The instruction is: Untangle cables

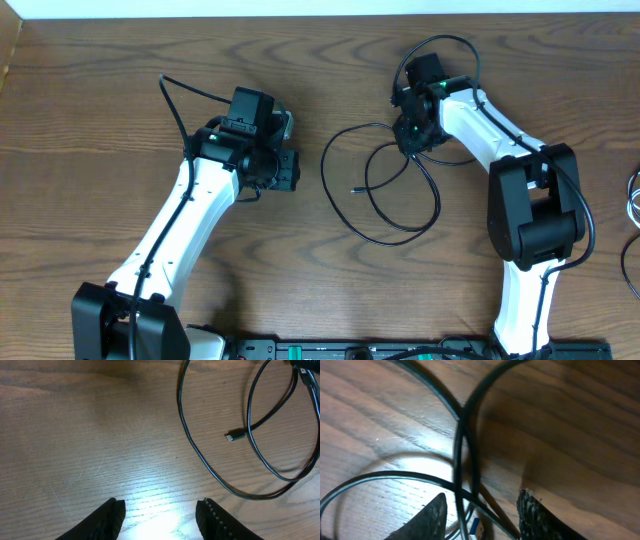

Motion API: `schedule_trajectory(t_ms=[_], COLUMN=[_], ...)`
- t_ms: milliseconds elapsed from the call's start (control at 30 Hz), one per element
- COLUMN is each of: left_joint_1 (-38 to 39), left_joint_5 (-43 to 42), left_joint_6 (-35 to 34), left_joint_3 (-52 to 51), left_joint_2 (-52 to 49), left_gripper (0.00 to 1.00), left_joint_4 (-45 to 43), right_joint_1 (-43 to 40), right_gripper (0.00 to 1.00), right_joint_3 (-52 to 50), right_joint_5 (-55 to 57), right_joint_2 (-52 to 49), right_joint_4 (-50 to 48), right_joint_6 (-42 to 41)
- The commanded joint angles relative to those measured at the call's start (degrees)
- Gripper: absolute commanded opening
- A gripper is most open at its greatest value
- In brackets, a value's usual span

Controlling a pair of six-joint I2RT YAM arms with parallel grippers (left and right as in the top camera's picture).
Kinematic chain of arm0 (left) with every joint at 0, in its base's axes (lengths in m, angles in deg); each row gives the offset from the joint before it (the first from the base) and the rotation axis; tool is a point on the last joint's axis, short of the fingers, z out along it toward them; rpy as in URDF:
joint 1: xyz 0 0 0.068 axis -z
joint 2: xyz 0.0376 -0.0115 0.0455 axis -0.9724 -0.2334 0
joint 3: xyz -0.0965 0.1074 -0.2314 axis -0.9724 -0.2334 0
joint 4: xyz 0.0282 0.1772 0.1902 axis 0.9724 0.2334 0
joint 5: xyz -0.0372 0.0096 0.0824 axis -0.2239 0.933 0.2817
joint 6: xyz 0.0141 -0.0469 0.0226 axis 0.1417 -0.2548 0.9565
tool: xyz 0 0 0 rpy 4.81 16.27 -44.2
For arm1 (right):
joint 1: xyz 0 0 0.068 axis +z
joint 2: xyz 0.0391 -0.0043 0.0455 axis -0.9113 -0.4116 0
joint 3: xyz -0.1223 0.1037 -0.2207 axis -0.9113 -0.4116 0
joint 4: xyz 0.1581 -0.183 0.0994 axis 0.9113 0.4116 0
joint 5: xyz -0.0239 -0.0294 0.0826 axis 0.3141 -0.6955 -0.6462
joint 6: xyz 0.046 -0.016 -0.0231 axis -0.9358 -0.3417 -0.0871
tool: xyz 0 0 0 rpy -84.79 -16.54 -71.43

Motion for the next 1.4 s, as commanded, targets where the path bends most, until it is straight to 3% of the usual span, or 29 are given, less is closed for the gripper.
schedule_trajectory(t_ms=[0, 300, 367, 433, 533, 800, 1067, 1367], left_joint_1=[-0.17, -0.17, -0.17, -0.17, -0.17, -2.32, -7.65, -7.89], left_joint_5=[0.13, 0.15, 0.15, 0.17, 0.94, 11.61, 9.81, 9.27], left_joint_6=[-0.5, -0.5, -0.5, -0.48, -0.48, -3.3, -5.9, -5.9], left_joint_3=[-0.26, -0.26, -0.26, -0.26, -0.26, -0.26, -0.24, -0.24], left_joint_2=[1.14, 1.14, 1.14, 1.14, 1.14, 1.14, 1.16, 1.16], left_gripper=[0.51, 0.51, 0.51, 0.51, 0.51, 0.47, 0.47, 0.47], left_joint_4=[0.11, 0.13, 0.13, 0.13, 0.15, 1.25, 2.08, 2.08], right_joint_1=[1.14, 4.26, 4.87, 5.14, 5.11, 4.94, 4.96, 5.07], right_gripper=[0.45, 0.42, 0.36, 0.23, 0.14, 0.09, 0.01, 0.01], right_joint_3=[0.98, 0.59, 0.46, 0.46, 0.39, 0.37, 0.0, -2.12], right_joint_5=[3.58, 5.57, 7.43, 9.49, 11.04, 11.1, 12.61, 12.57], right_joint_2=[-2.08, -4.42, -4.61, -4.81, -4.92, -4.92, -4.92, -4.92], right_joint_4=[0.02, 0.22, 0.17, 0.22, 0.44, 1.31, 1.64, 1.55], right_joint_6=[-2.97, -0.42, -0.52, -2.32, -6.93, -9.27, -13.64, -16.17])
